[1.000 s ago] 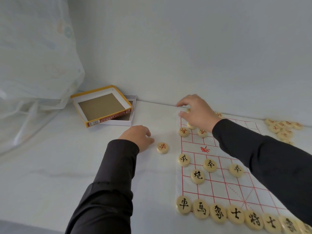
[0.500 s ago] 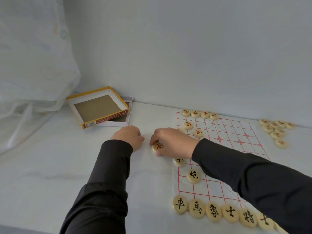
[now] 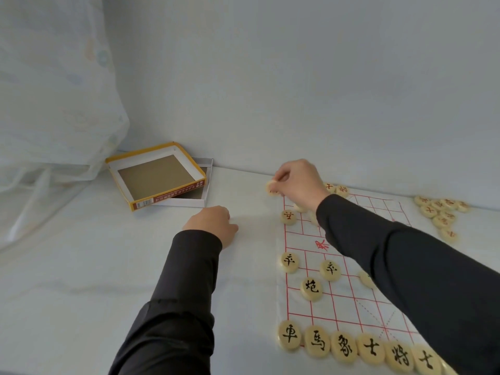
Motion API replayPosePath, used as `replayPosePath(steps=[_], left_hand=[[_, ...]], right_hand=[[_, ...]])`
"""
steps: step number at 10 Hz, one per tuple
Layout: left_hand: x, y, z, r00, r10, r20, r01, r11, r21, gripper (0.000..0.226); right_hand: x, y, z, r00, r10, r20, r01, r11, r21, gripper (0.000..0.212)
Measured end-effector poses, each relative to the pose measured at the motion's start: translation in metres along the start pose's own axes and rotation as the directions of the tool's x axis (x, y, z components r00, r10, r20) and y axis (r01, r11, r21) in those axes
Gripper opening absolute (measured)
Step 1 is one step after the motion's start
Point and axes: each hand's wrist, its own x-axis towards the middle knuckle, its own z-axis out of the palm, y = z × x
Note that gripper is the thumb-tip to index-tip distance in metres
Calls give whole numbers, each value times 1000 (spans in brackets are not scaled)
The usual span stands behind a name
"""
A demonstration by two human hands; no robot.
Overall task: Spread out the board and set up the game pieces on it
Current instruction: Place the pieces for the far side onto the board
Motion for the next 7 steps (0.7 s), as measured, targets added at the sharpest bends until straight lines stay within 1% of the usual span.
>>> replayPosePath(steps=[1, 2, 3, 4, 5, 6, 7], left_hand=[[1, 3, 2, 1000, 17, 17, -17, 1000, 5, 39], [1, 5, 2, 999, 26, 19, -26, 1000, 11, 39], [1, 6, 3, 999, 34, 19, -35, 999, 17, 39], [2, 6, 4, 999, 42, 22, -42, 999, 15, 39], [2, 8, 4, 998, 48, 27, -49, 999, 13, 40], [1, 7, 4, 998, 55, 28, -55, 998, 14, 40], [1, 7, 4, 998, 57, 34, -57, 998, 12, 41]], right_hand=[[24, 21, 2, 993, 99, -68, -102, 994, -33, 8], [32, 30, 7, 991, 97, -97, -109, 984, -138, 10], [30, 37, 9, 997, 57, -52, -72, 935, -348, 15], [27, 41, 6, 999, 40, -10, -40, 886, -461, 18], [28, 43, 1, 1000, 23, 20, -11, 893, -450, 23], [31, 43, -4, 999, 42, 3, -39, 942, -333, 28], [34, 44, -5, 997, 75, 15, -68, 959, -277, 23]])
